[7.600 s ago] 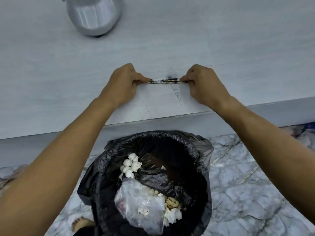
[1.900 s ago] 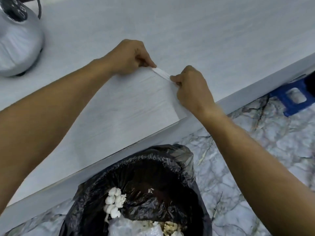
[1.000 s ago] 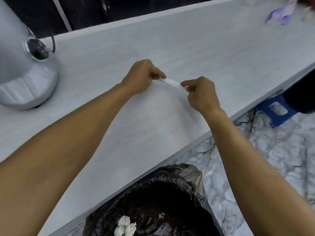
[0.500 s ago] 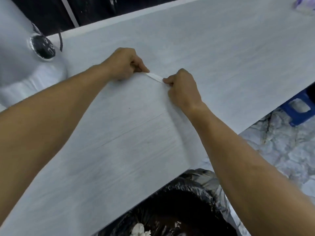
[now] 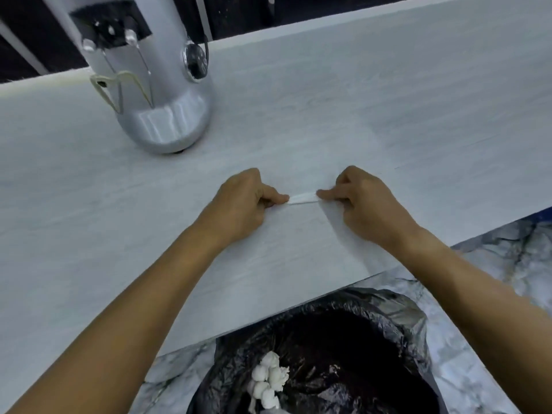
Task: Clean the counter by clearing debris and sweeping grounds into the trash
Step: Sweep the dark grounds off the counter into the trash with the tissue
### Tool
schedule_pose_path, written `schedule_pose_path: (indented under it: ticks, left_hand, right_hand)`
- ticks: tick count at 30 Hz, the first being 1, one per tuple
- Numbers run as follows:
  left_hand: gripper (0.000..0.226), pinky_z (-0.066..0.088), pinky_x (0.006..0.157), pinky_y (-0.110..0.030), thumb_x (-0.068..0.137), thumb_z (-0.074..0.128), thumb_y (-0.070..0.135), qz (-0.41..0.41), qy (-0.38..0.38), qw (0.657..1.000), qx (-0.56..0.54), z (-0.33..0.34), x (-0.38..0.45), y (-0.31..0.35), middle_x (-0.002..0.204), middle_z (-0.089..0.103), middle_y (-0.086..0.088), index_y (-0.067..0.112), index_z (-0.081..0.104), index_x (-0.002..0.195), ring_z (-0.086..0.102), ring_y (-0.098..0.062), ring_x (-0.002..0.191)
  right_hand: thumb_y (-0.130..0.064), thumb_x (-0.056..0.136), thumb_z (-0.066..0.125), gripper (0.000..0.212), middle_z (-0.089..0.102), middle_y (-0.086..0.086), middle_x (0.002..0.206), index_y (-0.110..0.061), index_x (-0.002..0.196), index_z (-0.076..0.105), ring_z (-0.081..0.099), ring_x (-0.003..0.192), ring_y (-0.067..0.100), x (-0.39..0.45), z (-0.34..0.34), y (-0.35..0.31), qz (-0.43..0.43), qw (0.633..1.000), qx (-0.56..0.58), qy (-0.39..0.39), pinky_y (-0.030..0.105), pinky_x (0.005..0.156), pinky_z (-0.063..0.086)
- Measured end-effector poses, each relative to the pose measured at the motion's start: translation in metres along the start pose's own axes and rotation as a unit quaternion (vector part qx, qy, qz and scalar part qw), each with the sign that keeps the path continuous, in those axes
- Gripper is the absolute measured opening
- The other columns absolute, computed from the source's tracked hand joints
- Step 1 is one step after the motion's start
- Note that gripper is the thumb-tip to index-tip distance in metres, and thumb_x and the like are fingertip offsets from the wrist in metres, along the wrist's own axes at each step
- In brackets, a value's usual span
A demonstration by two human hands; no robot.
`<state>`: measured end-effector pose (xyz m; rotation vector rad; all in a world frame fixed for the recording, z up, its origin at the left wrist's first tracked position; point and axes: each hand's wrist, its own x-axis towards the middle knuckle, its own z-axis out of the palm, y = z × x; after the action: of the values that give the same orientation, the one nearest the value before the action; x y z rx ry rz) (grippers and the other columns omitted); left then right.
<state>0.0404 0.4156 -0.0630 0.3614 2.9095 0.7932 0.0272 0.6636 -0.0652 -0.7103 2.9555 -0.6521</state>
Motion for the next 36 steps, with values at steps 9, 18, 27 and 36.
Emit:
schedule_pose_path:
  ticks: [9, 18, 27, 36]
  left_hand:
    - [0.02, 0.04, 0.069, -0.023, 0.087, 0.07, 0.037, -0.011, -0.113, 0.985, -0.127, 0.076, -0.192, 0.108, 0.072, 0.043, 0.016, 0.031, 0.053, 0.077, 0.046, -0.01, 0.07]
    - [0.041, 0.05, 0.074, -0.019, 0.09, 0.064, -0.004, 0.134, 0.065, 0.989, -0.027, 0.037, 0.051, 0.125, 0.088, 0.054, 0.006, 0.027, 0.074, 0.115, 0.053, 0.001, 0.077]
    - [0.039, 0.049, 0.079, -0.02, 0.087, 0.061, -0.006, 0.201, 0.02, 0.979, -0.003, 0.108, 0.216, 0.206, 0.094, 0.06, 0.002, 0.025, 0.077, 0.105, 0.056, -0.01, 0.087]
    - [0.032, 0.044, 0.081, -0.011, 0.089, 0.066, -0.001, 0.216, -0.058, 0.974, 0.029, 0.101, 0.218, 0.205, 0.098, 0.064, 0.006, 0.023, 0.077, 0.106, 0.061, -0.014, 0.094]
  right_hand:
    - [-0.005, 0.085, 0.063, 0.034, 0.042, -0.012, 0.088, -0.027, 0.107, 0.075, 0.045, 0.077, 0.006, -0.193, -0.006, 0.0, -0.042, 0.988, 0.061, -0.135, 0.023, 0.06, 0.034]
    - [0.0, 0.096, 0.055, 0.035, 0.059, 0.004, 0.093, -0.02, 0.119, 0.072, 0.055, 0.079, 0.017, -0.089, -0.073, 0.089, 0.107, 0.989, 0.069, 0.076, 0.007, 0.063, 0.034]
    - [0.008, 0.089, 0.05, 0.045, 0.069, 0.007, 0.111, -0.015, 0.123, 0.069, 0.058, 0.073, 0.009, -0.081, -0.097, 0.188, 0.303, 0.931, 0.109, 0.174, 0.014, 0.068, 0.046]
    - [0.002, 0.091, 0.052, 0.041, 0.057, 0.013, 0.115, -0.012, 0.127, 0.066, 0.059, 0.095, 0.028, -0.081, -0.078, 0.179, 0.301, 0.94, 0.038, 0.155, 0.026, 0.074, 0.042]
